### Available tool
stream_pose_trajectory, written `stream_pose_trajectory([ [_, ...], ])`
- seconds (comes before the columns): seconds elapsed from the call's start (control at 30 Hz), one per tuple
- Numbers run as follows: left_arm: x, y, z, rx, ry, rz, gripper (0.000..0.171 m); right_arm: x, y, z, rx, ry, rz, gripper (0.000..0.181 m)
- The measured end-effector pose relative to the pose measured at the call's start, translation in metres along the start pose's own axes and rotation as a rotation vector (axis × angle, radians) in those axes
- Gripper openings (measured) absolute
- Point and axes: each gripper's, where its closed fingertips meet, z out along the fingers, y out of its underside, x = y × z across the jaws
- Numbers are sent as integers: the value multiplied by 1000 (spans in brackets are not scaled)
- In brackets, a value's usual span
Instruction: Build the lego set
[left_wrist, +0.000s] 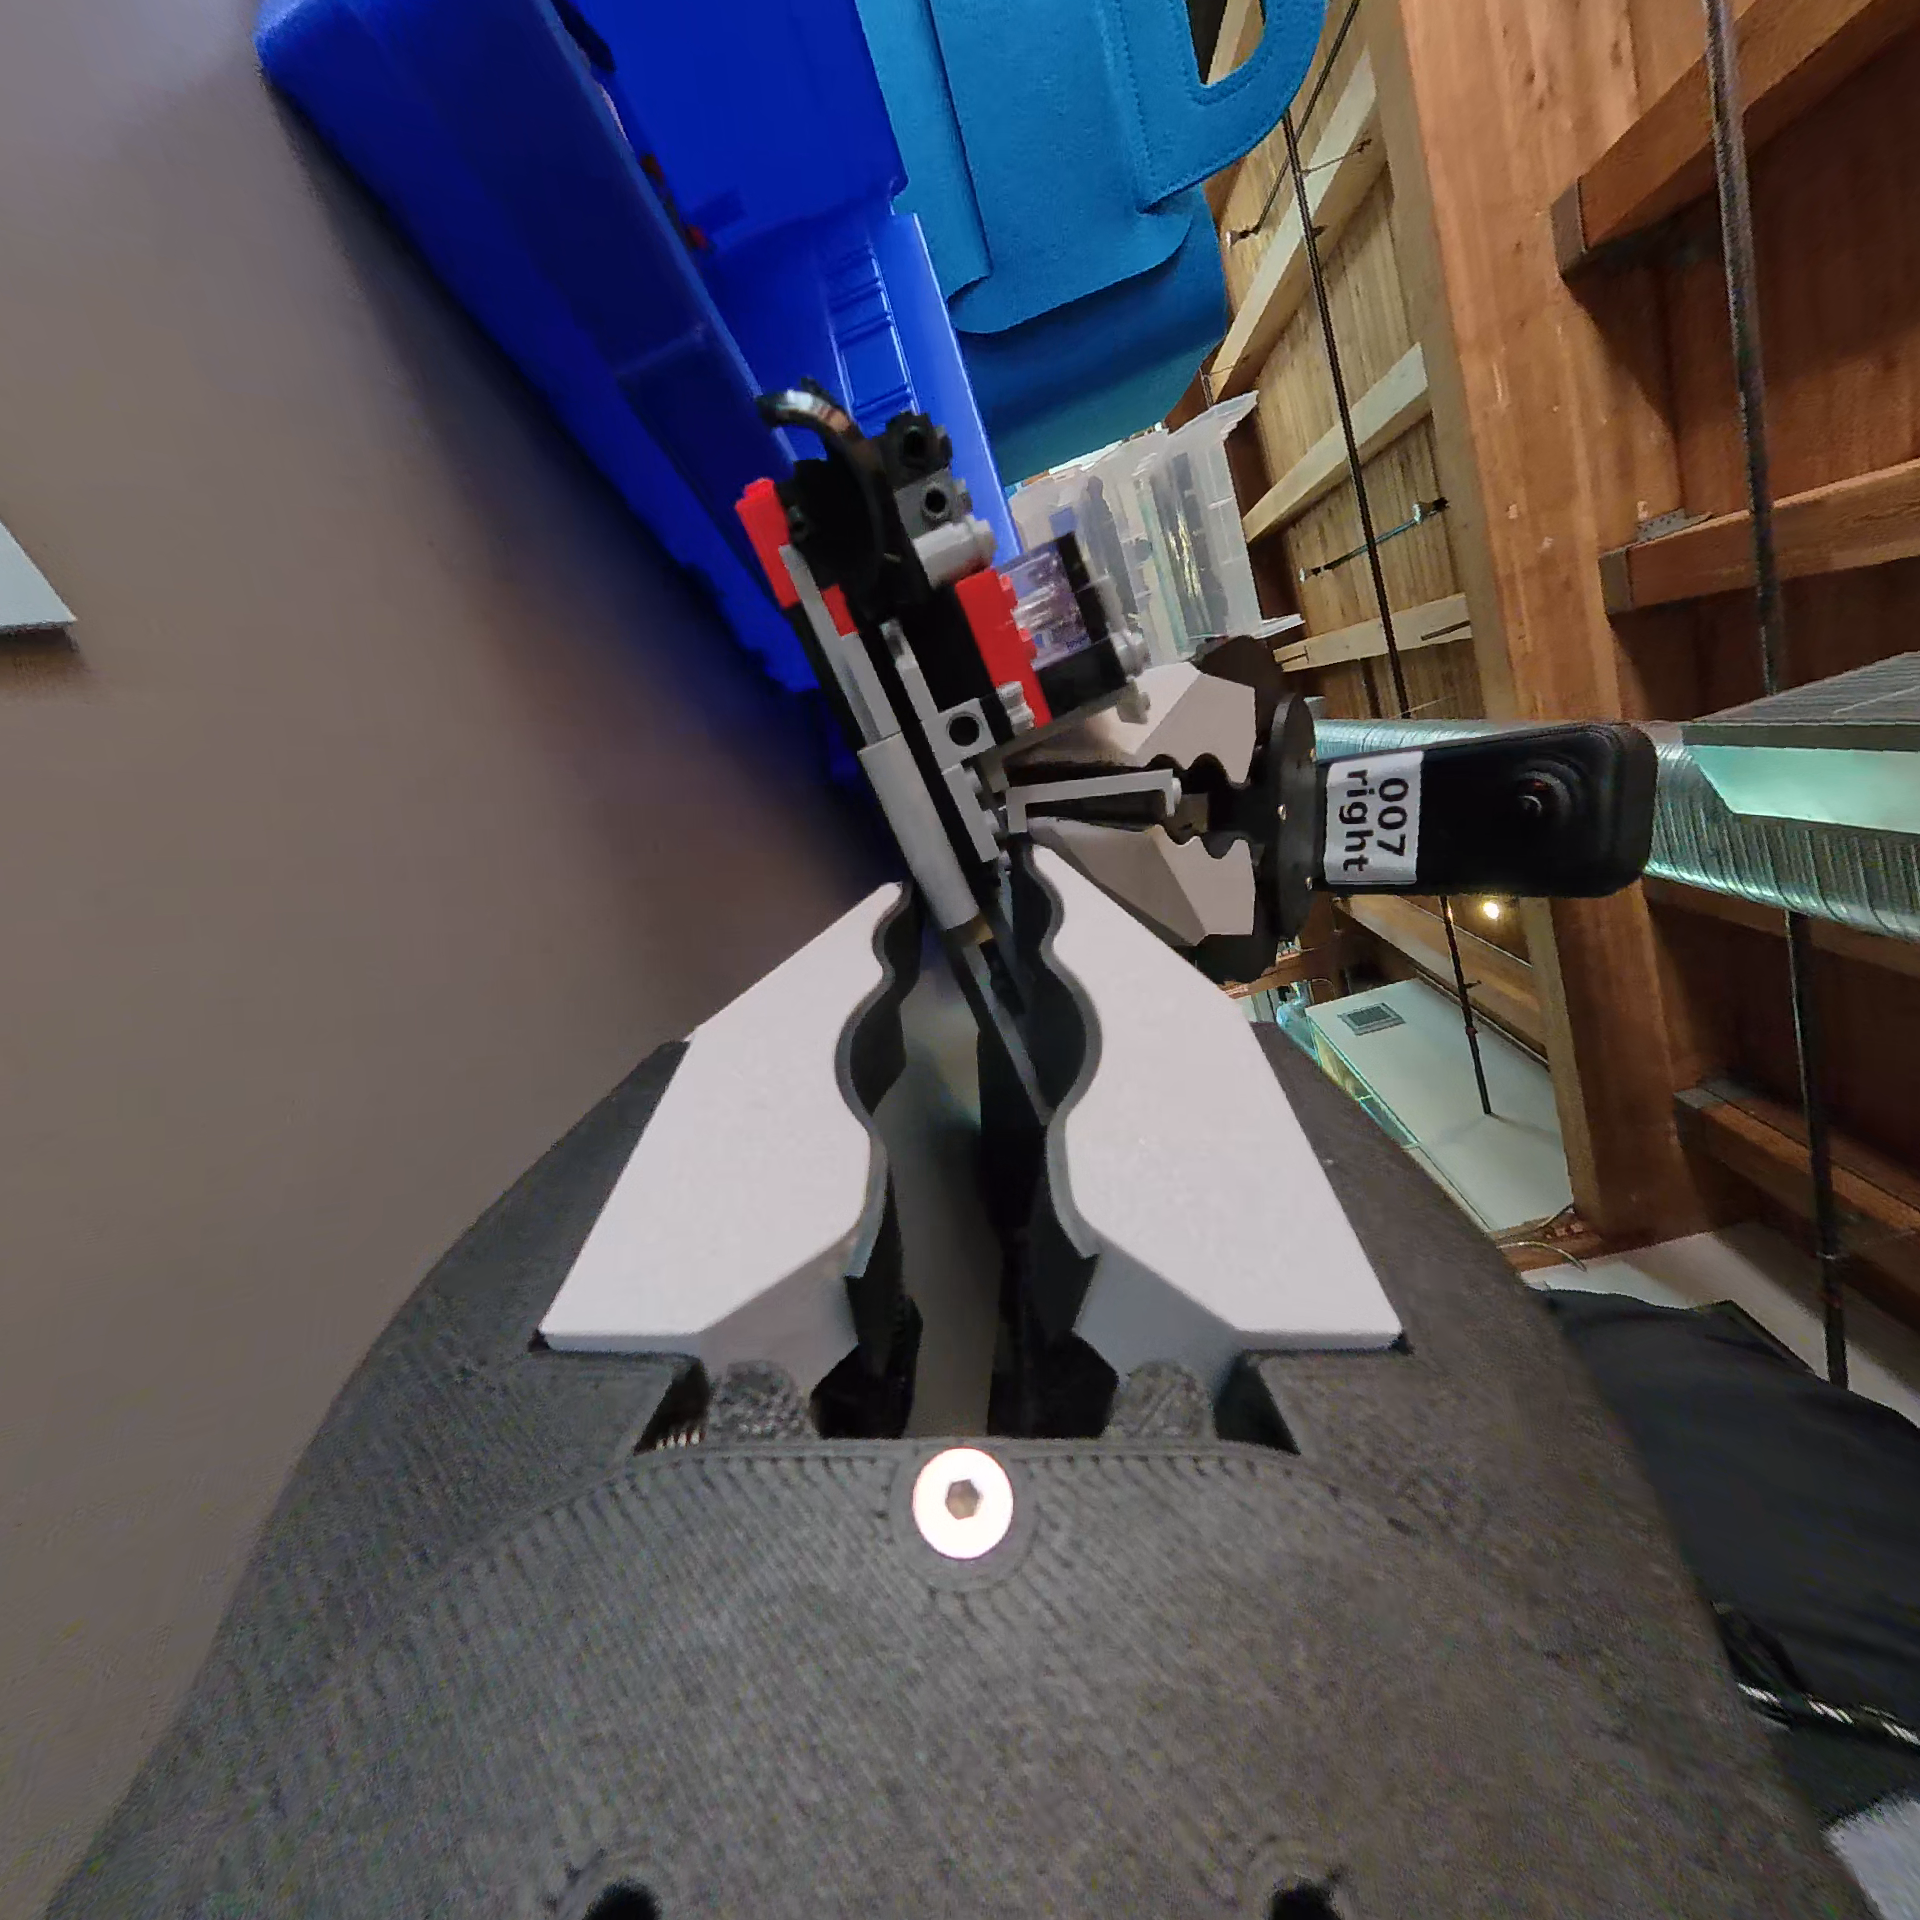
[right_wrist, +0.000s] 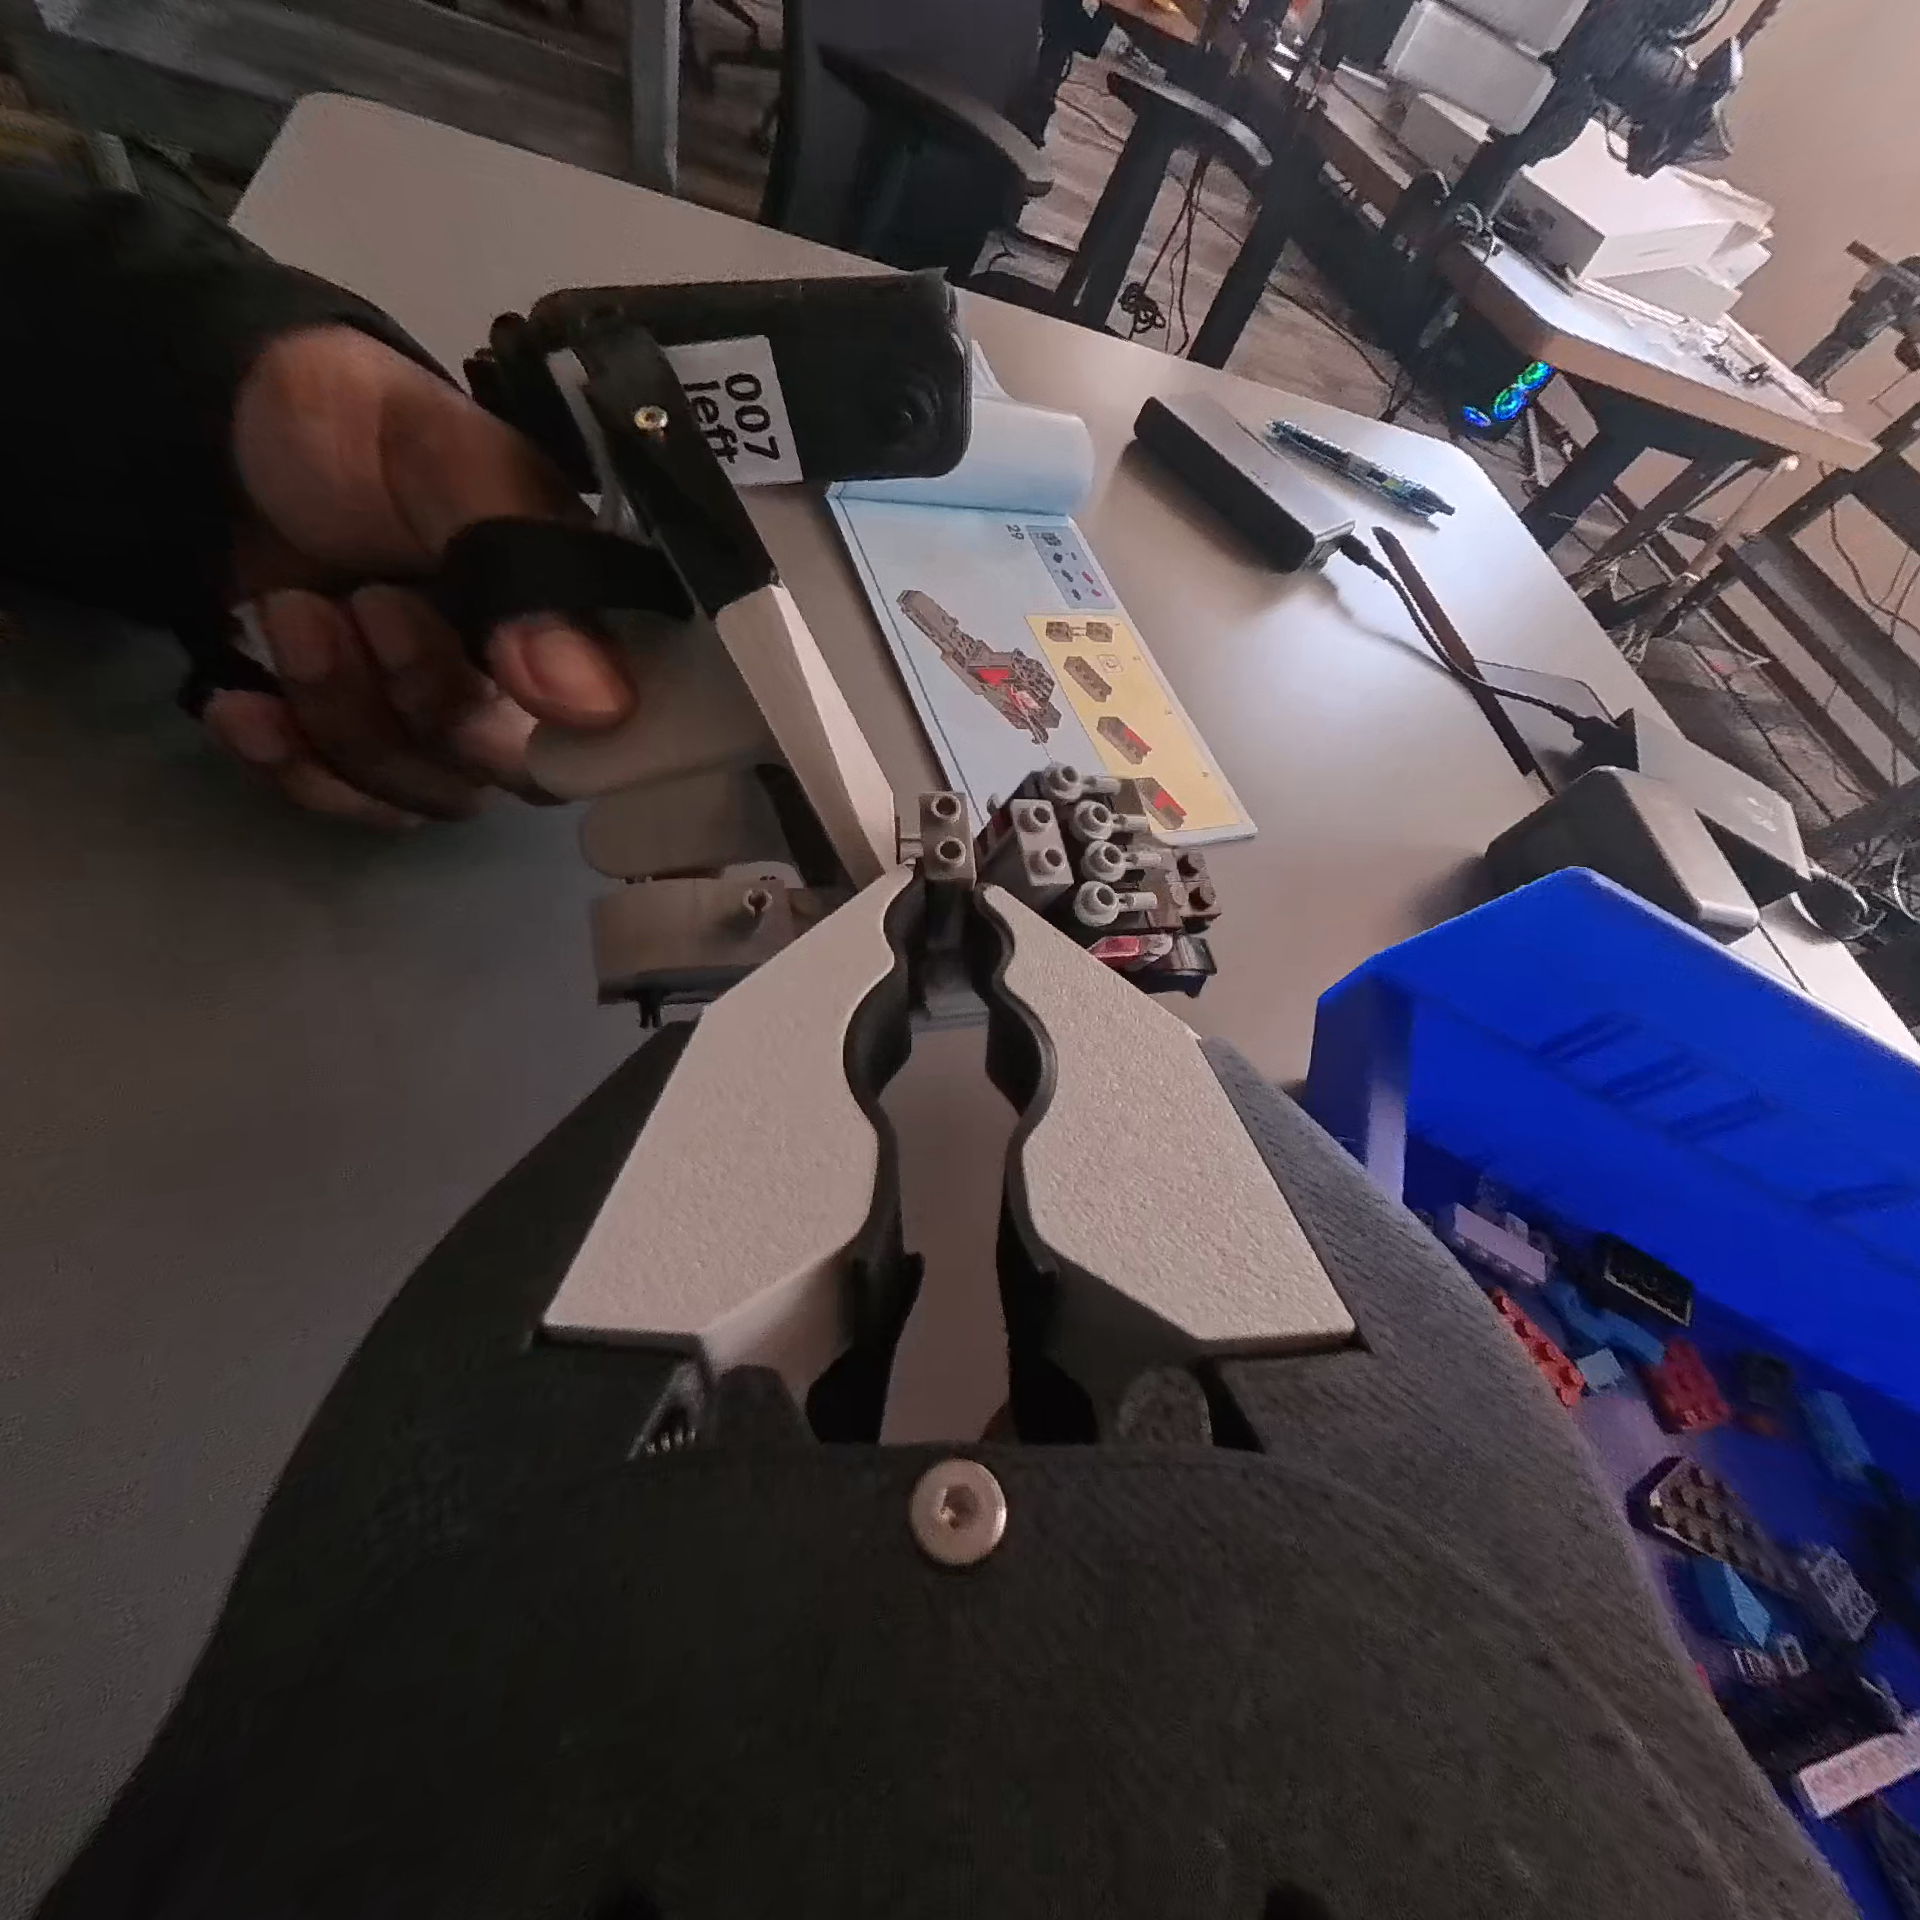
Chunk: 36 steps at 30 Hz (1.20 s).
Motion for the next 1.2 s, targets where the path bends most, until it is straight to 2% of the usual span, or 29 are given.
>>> stream_pose_trajectory([
  [0.73,-3,-4,-1,23,-15,-15,18,7,6,0,-166,223,44,8],
  [1.2,-4,-3,-1,24,-31,7,18,10,8,-4,-262,295,34,13],
])
